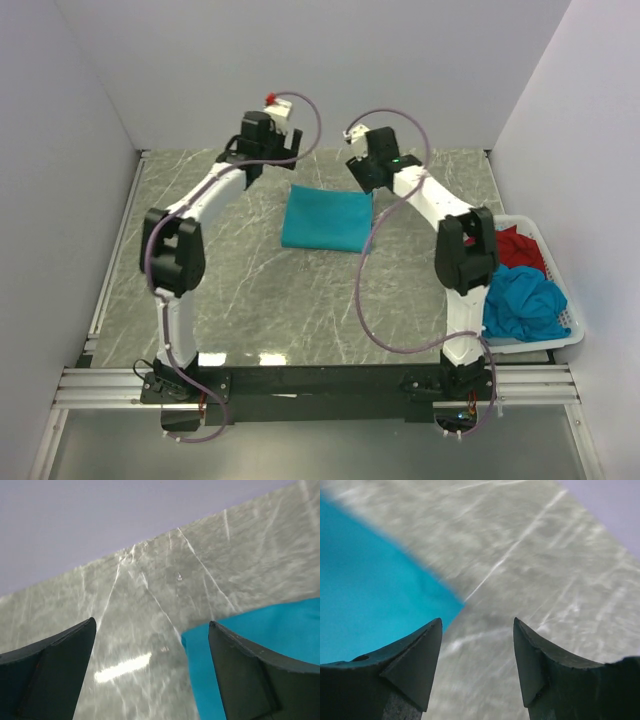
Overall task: Fold and stack the t-shirts
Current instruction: Fold the tshirt, then neatly place the folded tshirt to the corner
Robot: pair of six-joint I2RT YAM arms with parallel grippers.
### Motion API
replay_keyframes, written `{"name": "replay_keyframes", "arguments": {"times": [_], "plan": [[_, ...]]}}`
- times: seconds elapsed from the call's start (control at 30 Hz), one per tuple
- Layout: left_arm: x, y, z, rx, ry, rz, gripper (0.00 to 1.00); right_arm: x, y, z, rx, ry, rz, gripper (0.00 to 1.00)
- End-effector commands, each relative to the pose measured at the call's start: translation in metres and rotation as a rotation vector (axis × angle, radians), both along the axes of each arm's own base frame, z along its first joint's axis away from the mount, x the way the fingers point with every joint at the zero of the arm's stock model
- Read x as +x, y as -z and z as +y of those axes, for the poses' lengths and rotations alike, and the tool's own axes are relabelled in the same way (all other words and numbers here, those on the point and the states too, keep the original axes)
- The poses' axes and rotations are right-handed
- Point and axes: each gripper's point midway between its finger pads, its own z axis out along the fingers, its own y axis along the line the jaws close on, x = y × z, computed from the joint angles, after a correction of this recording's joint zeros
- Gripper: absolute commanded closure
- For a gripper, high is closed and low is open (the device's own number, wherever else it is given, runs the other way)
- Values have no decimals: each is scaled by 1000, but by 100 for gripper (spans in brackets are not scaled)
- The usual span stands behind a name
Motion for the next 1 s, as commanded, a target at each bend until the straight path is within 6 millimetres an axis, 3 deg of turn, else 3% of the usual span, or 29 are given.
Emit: {"name": "replay_keyframes", "arguments": {"times": [0.0, 0.03, 0.17, 0.27, 0.3, 0.37, 0.4, 0.47, 0.5, 0.57, 0.6, 0.73, 0.97], "plan": [[-48, -44, -1, -230, 4, 110, 1, -57, -68, 22, 253, -248, 80, 36], [-55, -38, 0, -254, 19, 150, 1, -91, -69, 44, 368, -408, 172, 36], [-96, 6, -12, -356, 108, 365, 0, -171, -79, 49, 526, -602, 258, 38], [-109, 37, -18, -373, 137, 476, 7, -203, -76, 41, 560, -654, 254, 38], [-110, 54, -19, -371, 133, 521, 8, -207, -74, 39, 555, -654, 248, 38], [-109, 69, -20, -373, 129, 569, 11, -215, -68, 31, 544, -653, 227, 37], [-108, 88, -20, -366, 112, 613, 11, -215, -68, 28, 546, -646, 222, 37], [-99, 98, -19, -351, 85, 622, 12, -219, -66, 24, 567, -644, 235, 37], [-98, 115, -19, -338, 73, 653, 12, -221, -67, 25, 588, -653, 237, 37], [-90, 126, -14, -312, 38, 656, 13, -222, -65, 22, 599, -654, 238, 37], [-92, 141, -12, -290, 30, 687, 13, -221, -63, 21, 601, -652, 240, 37], [-86, 156, -11, -259, 11, 716, 18, -224, -65, 18, 622, -661, 253, 37], [-95, 185, -22, -240, 14, 801, 31, -227, -71, 17, 632, -673, 245, 37]]}}
